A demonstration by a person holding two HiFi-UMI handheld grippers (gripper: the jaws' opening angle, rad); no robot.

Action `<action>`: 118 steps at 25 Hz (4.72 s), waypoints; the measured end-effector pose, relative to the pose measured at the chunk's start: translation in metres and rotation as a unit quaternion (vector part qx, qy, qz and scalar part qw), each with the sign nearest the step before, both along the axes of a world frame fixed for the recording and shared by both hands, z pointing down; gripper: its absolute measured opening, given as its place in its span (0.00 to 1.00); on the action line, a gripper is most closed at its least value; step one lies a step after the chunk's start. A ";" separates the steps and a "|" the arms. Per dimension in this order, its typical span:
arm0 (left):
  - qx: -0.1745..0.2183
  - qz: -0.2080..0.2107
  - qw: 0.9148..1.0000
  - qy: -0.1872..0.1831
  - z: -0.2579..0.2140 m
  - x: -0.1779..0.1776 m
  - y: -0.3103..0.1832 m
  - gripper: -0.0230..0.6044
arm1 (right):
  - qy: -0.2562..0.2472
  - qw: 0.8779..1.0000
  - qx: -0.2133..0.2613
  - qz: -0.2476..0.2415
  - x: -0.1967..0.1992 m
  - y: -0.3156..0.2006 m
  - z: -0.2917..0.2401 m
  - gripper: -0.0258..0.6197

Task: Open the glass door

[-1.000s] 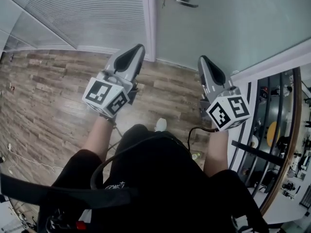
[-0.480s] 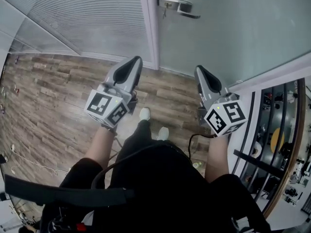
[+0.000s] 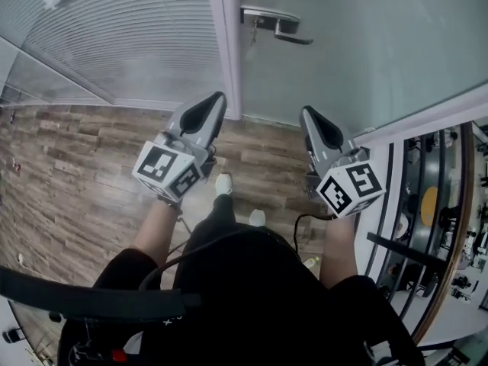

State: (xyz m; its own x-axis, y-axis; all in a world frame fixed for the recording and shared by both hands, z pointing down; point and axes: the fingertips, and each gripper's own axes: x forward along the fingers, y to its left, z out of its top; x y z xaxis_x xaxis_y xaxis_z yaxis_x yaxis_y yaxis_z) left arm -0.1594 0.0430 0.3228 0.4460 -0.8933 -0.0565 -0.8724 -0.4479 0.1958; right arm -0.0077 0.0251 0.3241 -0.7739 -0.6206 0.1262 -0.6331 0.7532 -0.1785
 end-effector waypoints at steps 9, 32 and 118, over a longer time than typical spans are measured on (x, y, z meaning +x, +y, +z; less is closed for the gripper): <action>0.000 0.035 0.999 0.003 -0.004 -0.030 -0.050 0.04 | 0.005 1.000 0.006 0.022 -0.036 -0.041 -0.004 0.04; 0.001 0.070 0.997 0.035 0.005 -0.081 -0.095 0.04 | 0.022 0.997 0.007 0.079 -0.079 -0.070 -0.003 0.04; -0.075 -0.010 0.997 0.018 0.054 -0.032 -0.152 0.04 | 0.549 0.773 0.299 0.108 -0.031 -0.235 0.130 0.24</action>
